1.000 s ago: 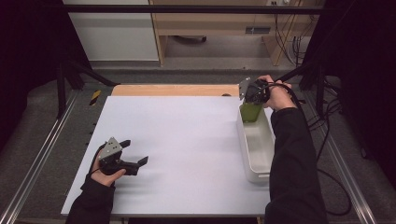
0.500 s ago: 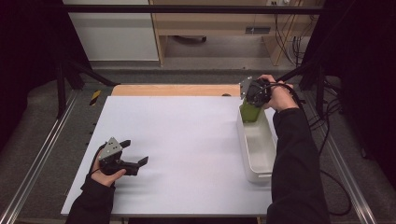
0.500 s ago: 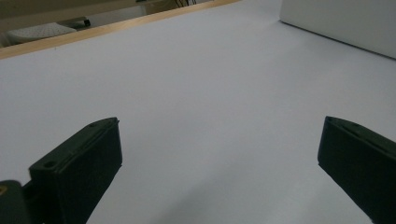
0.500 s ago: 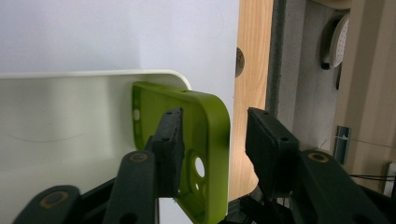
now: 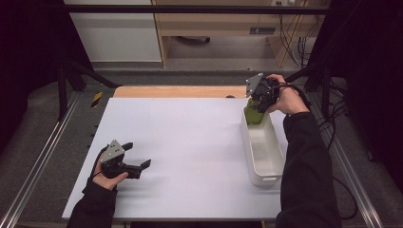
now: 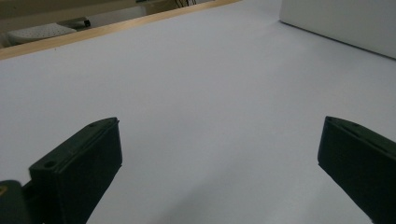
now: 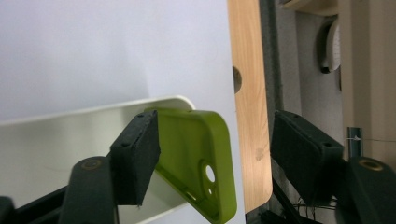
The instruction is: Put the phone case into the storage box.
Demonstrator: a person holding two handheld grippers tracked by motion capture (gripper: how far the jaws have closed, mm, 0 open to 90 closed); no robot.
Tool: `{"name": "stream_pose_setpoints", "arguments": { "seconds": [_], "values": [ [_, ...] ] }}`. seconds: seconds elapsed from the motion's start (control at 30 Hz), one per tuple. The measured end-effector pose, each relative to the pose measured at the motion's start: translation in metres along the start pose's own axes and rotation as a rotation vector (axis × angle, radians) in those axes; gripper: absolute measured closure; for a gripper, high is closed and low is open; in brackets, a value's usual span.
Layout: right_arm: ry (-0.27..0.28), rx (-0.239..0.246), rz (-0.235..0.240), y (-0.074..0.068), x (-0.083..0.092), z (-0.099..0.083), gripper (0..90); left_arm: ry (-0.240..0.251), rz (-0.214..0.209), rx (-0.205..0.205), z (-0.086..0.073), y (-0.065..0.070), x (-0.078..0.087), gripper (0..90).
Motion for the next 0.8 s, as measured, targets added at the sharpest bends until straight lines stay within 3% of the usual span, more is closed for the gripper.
{"name": "stream_pose_setpoints", "arguments": {
  "seconds": [0.3,0.5,0.6,0.8],
  "values": [
    [0.114,-0.178,-0.063,0.001,0.020,0.013,24.8,0.006,-0.002,-0.001,0.001,0.001,0.001,0.0],
    [0.159,-0.393,-0.098,-0.001,0.034,0.017,15.7,0.009,-0.005,0.000,0.001,0.001,0.001,0.0],
    [0.214,-0.486,-0.118,-0.006,0.041,0.020,11.4,0.009,-0.006,-0.002,0.001,0.002,0.001,0.0],
    [0.344,-0.588,-0.140,-0.021,0.053,0.029,4.4,0.016,-0.014,0.001,0.002,0.003,0.002,0.0]
  ]
}}
Point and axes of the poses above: each handheld gripper's, and its own axes: x roughly backward along the jaws, z roughly out of its top, y roughly to its right, the point moved 9 cm from there along -x, roughly forward along the jaws, and after that the axes turned 12 degrees about x, right-handed, at the moved point
